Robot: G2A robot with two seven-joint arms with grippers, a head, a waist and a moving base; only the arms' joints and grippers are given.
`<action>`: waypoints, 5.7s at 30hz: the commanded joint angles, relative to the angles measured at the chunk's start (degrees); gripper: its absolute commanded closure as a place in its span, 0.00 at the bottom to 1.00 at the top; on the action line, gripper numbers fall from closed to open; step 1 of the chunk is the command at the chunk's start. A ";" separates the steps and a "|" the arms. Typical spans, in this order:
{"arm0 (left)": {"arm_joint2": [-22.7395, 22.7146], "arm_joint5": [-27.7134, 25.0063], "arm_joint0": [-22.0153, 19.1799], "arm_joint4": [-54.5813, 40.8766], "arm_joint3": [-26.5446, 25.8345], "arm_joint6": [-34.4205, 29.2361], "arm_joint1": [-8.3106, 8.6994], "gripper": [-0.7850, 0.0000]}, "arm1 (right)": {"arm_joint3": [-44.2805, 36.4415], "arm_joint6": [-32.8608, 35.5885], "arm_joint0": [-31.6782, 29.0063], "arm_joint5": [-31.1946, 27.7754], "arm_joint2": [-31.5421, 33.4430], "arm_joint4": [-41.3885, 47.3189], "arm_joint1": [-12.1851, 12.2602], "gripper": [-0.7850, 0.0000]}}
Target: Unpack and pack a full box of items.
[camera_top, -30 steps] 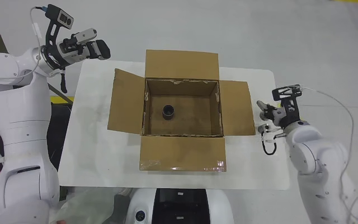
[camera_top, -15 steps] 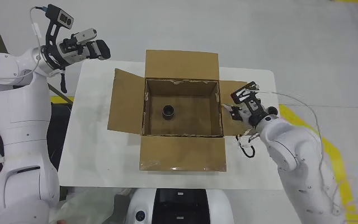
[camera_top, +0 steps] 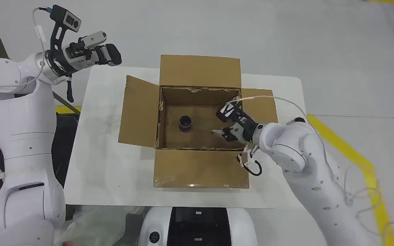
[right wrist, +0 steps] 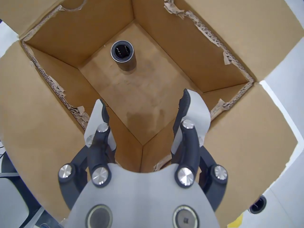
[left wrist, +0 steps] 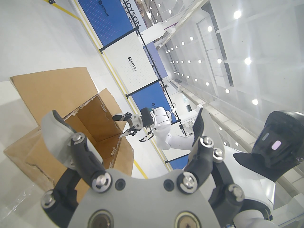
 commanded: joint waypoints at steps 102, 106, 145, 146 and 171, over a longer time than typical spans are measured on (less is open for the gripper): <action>0.00 0.00 0.00 0.00 0.00 0.00 0.00 0.00 | 31.72 -15.65 17.85 -3.42 -16.03 3.04 -11.34 1.00; 0.00 0.00 0.00 0.00 0.00 0.00 0.00 0.00 | 25.83 -14.34 14.60 -4.50 -12.38 2.84 -9.96 1.00; 0.00 0.00 0.00 0.00 0.00 0.00 0.00 0.00 | -4.78 -14.36 -13.26 -6.88 21.22 4.38 -1.70 1.00; 0.00 0.00 0.00 0.00 0.00 0.00 0.00 0.00 | -4.89 -14.67 -13.85 -6.77 22.14 4.59 -1.57 1.00; 0.00 0.00 0.00 0.00 0.00 0.00 0.00 0.00 | -5.76 -21.24 -29.12 1.65 40.83 5.34 0.41 1.00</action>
